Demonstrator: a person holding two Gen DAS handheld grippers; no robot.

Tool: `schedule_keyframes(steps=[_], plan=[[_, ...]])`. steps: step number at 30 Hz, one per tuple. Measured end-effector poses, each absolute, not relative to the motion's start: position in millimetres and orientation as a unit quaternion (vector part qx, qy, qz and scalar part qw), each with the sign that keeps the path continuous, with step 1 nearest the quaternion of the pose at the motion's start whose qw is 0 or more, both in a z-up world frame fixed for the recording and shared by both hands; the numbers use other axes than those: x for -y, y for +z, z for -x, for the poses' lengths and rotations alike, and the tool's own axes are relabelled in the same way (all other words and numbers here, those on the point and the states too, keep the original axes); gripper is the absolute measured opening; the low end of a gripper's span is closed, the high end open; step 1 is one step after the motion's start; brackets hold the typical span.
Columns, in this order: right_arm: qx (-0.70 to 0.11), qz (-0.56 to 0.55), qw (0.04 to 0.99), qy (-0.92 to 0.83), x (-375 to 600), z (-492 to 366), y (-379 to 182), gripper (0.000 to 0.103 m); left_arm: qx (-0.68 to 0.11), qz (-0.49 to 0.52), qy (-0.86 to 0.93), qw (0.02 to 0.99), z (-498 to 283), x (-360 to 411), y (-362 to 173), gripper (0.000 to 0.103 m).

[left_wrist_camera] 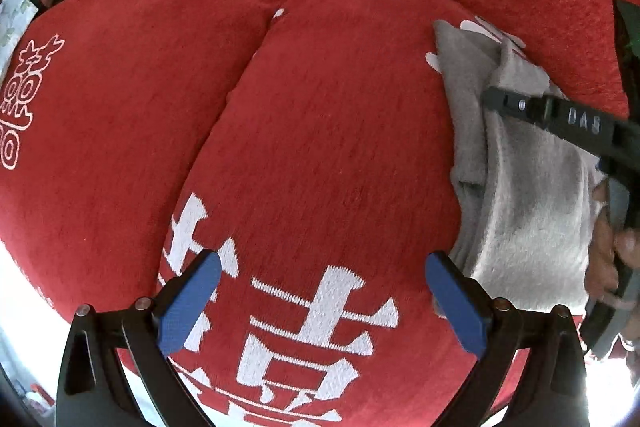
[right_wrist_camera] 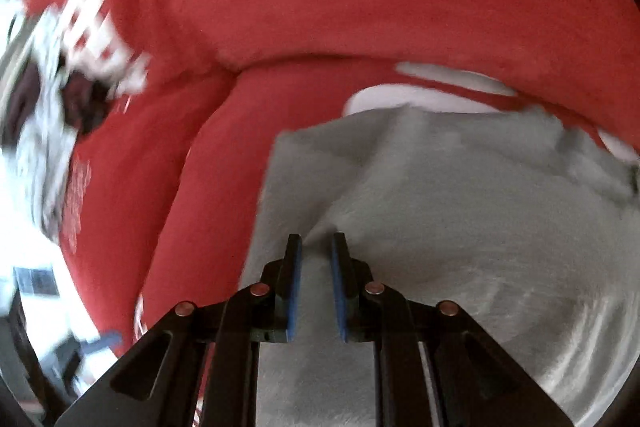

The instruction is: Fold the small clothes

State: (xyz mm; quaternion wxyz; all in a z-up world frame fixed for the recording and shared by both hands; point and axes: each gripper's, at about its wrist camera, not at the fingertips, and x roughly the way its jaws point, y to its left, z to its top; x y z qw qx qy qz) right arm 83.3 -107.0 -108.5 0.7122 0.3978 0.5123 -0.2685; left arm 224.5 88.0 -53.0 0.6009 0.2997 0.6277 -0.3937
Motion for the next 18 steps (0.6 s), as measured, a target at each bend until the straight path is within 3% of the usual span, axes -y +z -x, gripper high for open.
schedule_keyframes(steps=[10, 18], plan=[[-0.458, -0.520, 0.668, -0.272, 69, -9, -84, 0.017, -0.604, -0.330, -0.414, 0.596, -200, -71, -43, 0.102], [-0.433, -0.586, 0.609, -0.312, 16, 65, -83, 0.032, -0.602, -0.339, -0.430, 0.581, -178, -65, -40, 0.102]])
